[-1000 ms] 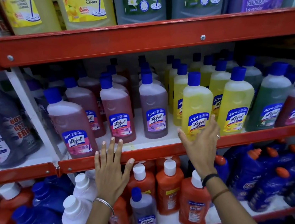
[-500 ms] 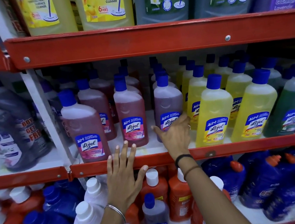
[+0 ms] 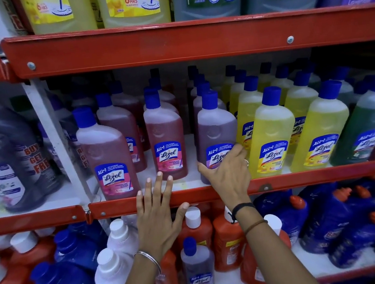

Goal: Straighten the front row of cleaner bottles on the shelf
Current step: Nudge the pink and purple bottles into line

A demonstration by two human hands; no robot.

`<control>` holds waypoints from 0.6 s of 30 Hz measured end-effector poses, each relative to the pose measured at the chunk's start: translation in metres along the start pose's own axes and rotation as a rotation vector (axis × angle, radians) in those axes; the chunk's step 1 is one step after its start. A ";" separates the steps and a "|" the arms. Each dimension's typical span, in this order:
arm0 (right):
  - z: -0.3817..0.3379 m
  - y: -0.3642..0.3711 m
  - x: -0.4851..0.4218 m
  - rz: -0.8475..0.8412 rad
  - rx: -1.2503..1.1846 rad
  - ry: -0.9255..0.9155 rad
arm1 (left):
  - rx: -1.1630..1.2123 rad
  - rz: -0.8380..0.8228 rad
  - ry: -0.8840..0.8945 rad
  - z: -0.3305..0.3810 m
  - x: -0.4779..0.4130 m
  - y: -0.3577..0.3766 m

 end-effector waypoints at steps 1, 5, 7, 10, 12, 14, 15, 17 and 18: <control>0.000 -0.002 0.002 0.001 0.000 -0.004 | 0.000 0.003 0.002 0.001 0.000 -0.001; 0.002 -0.009 0.010 0.000 0.006 -0.012 | 0.008 0.004 0.008 0.001 0.002 -0.002; 0.004 -0.012 0.013 0.014 0.021 -0.008 | 0.013 -0.002 0.007 0.000 0.003 -0.002; 0.005 -0.015 0.016 0.021 0.034 0.005 | 0.014 -0.001 -0.007 -0.002 0.008 -0.003; 0.007 -0.014 0.018 0.002 0.010 0.021 | 0.004 0.005 -0.010 -0.003 0.013 -0.005; 0.013 -0.012 0.025 -0.003 -0.086 0.041 | -0.002 0.009 -0.020 -0.006 0.019 -0.007; 0.016 -0.014 0.032 0.024 -0.163 0.028 | -0.003 0.010 -0.030 -0.009 0.023 -0.008; 0.015 -0.022 0.052 0.108 -0.371 -0.043 | -0.002 0.020 -0.059 -0.017 0.031 -0.009; 0.010 -0.024 0.064 0.112 -0.471 -0.104 | 0.002 0.030 -0.074 -0.023 0.035 -0.010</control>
Point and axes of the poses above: each hand's wrist, its own x-axis away from the middle knuckle, its own y-axis out of the palm, z = x × y, the point moved 8 cm from there along -x, towards the middle knuckle, and after that the axes turned 13 degrees about y, right-handed, at the moved point
